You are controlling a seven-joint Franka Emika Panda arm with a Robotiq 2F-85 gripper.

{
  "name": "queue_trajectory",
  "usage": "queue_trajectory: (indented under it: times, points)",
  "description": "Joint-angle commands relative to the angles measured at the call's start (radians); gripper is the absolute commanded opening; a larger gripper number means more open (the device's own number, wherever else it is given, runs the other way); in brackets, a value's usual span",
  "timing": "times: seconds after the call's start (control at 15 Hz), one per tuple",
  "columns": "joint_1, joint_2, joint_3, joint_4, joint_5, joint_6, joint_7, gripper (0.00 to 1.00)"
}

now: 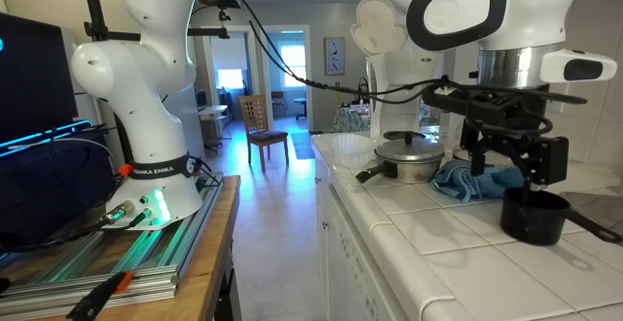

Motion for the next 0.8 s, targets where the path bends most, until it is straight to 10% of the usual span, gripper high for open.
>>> queue_trajectory:
  times: [0.0,0.73]
  points:
    - [0.023,-0.046,-0.018,-0.033,-0.054,-0.021,0.032,1.00]
    - [0.032,-0.044,-0.032,-0.030,-0.118,-0.123,0.010,1.00]
